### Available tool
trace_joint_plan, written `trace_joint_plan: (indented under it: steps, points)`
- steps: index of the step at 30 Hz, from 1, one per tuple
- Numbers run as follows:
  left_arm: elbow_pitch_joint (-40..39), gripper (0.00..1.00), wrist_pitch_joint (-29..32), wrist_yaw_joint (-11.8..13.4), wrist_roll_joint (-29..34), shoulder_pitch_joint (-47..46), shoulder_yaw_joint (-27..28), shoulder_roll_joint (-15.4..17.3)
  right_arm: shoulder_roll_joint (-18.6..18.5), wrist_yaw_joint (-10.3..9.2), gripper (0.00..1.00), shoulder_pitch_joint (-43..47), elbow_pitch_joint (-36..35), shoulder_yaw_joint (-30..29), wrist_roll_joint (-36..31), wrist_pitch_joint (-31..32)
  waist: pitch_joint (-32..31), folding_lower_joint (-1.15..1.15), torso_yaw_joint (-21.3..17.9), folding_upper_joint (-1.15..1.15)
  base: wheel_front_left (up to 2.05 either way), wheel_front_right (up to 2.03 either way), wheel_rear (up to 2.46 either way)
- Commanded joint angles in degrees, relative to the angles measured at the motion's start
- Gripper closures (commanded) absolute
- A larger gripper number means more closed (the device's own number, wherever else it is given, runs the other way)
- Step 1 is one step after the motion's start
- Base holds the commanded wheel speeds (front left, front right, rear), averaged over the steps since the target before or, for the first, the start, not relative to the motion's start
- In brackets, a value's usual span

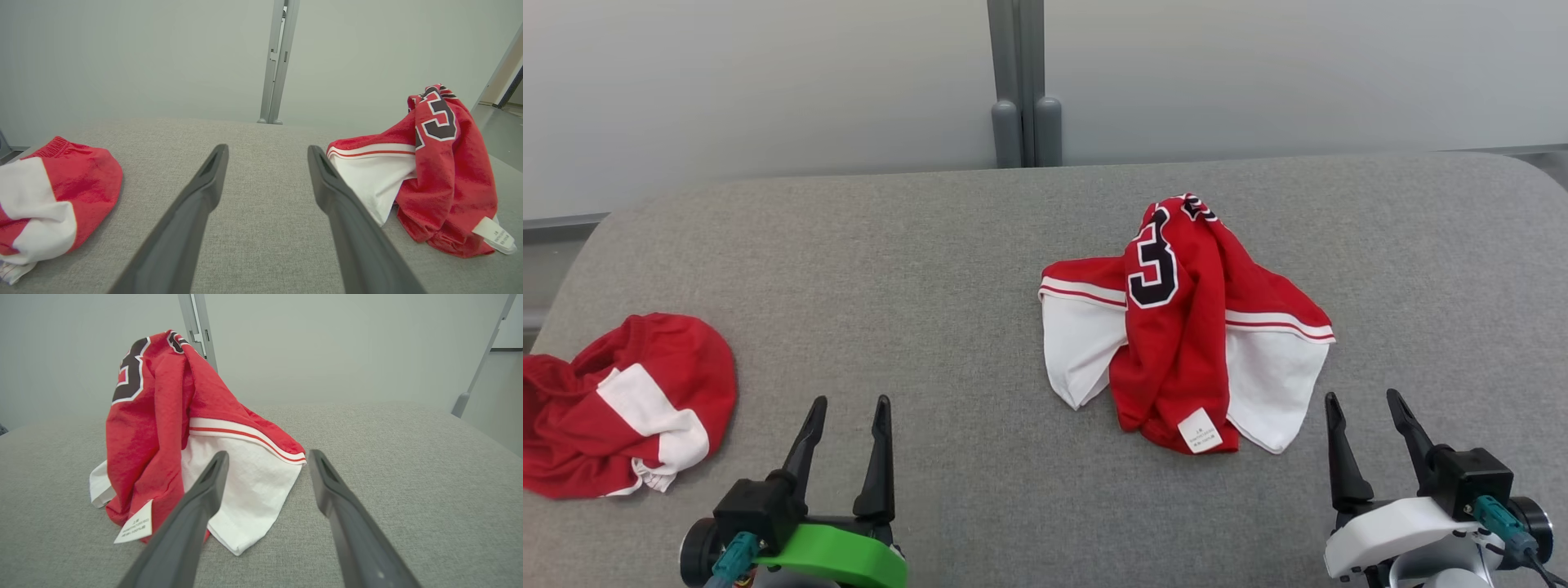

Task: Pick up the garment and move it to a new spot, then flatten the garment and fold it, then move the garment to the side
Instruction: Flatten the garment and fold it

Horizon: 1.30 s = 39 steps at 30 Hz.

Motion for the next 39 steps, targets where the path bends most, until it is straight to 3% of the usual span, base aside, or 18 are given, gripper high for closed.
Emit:
trace_joint_plan:
  steps: [1,7,23,29,39]
  points:
    - [0.0,0.0,0.0,-0.3,-0.7,-0.9,-0.6,0.1,-0.2,-0.06,0.0,-0.7,-0.1,0.5,0.3,-0.2,0.5,0.0,-1.1,0.0,0.0,0.0,0.0]
    - [3.6,0.0,0.0,-1.1,-5.2,-3.1,-7.5,0.1,-0.2,-0.06,0.0,-1.2,-0.2,1.8,0.5,-0.2,1.9,0.0,-5.2,0.0,0.0,0.0,0.0]
    - [13.6,0.0,0.0,-1.4,-12.2,-13.0,-27.4,0.2,-0.2,-0.06,0.0,-4.3,-1.6,2.8,1.8,-0.2,9.7,0.0,-20.8,0.0,0.0,0.0,0.0]
    - [16.4,0.0,0.0,-1.4,-10.0,-15.2,-25.7,0.2,-0.1,-0.06,0.0,-4.5,-1.9,2.6,2.6,-0.2,10.9,0.0,-23.7,0.0,0.0,0.0,0.0]
    - [21.3,0.0,0.0,3.3,-5.2,-16.7,-22.9,0.2,-0.1,-0.06,0.0,-4.5,-1.7,4.0,3.7,-0.2,11.5,0.0,-24.6,0.0,0.0,0.0,0.0]
